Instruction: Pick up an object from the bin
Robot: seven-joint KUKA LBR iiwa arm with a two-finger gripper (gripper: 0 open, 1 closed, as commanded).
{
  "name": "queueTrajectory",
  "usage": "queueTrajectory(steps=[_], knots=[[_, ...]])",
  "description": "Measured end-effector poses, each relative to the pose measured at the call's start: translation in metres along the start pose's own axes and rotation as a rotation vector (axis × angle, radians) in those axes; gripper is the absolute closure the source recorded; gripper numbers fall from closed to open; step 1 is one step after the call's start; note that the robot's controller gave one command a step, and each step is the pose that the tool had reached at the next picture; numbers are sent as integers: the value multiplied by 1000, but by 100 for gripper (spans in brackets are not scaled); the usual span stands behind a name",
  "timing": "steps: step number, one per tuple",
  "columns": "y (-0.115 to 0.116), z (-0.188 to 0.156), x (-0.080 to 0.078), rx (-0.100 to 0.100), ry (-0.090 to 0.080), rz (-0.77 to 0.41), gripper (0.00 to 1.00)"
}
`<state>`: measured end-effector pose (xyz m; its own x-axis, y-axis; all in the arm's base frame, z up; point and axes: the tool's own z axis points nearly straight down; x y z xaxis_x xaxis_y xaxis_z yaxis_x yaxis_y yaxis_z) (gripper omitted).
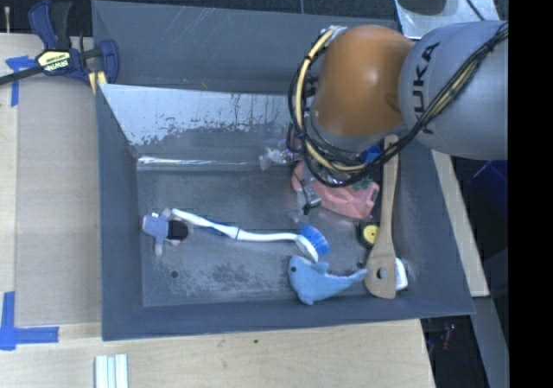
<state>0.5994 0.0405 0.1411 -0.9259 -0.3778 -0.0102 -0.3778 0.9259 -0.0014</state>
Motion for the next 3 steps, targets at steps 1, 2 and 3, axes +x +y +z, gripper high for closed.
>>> queueTrajectory(steps=[1, 2, 3], knots=[[17, 7, 33, 1, -6, 94, 0], [30, 7, 32, 2, -3, 245, 0], [16, 72, 102, 1, -2, -2, 0]])
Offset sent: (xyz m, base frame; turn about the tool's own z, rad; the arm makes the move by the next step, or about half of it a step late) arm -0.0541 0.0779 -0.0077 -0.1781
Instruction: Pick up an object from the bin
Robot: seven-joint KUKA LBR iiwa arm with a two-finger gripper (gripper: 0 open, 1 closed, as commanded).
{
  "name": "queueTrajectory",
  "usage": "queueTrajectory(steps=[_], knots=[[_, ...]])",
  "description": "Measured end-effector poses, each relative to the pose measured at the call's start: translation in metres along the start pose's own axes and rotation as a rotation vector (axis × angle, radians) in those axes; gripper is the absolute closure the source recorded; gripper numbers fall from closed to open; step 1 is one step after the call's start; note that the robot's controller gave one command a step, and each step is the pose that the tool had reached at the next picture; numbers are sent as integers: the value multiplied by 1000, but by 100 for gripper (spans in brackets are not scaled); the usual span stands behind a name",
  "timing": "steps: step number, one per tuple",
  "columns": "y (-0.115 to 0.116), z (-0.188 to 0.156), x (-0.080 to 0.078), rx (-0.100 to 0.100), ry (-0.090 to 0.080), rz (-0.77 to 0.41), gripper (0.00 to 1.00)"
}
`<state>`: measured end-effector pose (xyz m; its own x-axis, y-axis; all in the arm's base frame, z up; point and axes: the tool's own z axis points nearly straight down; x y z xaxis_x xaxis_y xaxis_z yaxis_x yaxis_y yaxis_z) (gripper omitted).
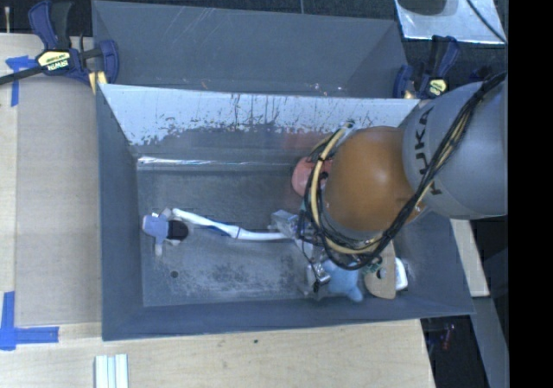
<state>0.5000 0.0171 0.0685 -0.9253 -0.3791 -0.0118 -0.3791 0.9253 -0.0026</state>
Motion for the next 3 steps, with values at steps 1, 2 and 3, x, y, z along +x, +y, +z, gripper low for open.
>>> queueTrajectory(steps=[1, 2, 3], knots=[[67, -2, -79, -2, -24, -4, 0], [-5, -20, -43, 5, -1, 21, 100], [-5, -21, -43, 5, -1, 22, 100]])
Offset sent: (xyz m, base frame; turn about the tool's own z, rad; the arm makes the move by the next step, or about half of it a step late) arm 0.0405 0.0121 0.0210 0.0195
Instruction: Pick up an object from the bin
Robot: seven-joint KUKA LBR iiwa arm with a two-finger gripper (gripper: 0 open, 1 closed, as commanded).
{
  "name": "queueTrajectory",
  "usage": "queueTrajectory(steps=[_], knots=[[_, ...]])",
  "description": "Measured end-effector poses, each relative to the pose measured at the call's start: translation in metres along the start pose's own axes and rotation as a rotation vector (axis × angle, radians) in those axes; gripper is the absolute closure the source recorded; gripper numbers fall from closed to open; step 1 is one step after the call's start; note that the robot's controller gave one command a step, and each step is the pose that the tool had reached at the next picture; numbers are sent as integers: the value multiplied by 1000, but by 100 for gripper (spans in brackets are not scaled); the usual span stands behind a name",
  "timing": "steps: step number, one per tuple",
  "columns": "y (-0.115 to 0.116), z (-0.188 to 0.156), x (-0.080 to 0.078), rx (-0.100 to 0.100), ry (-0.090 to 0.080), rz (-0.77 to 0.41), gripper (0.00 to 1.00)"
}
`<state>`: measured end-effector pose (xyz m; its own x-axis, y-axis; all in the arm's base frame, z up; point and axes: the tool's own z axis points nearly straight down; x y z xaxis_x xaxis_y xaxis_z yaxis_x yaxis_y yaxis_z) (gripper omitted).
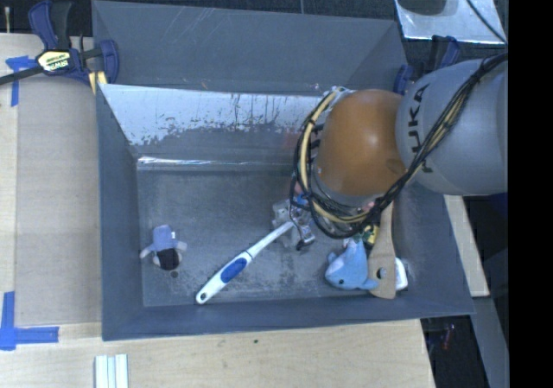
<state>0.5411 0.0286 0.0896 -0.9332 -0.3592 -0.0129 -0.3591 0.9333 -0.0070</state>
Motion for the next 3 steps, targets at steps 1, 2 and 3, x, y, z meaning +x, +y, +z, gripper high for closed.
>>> queueTrajectory(steps=[1, 2, 3], knots=[[-7, -99, -10, 3, -10, -12, 100], [-10, -152, 4, -2, 4, 40, 100], [-7, -213, -11, 0, -3, 24, 100]])
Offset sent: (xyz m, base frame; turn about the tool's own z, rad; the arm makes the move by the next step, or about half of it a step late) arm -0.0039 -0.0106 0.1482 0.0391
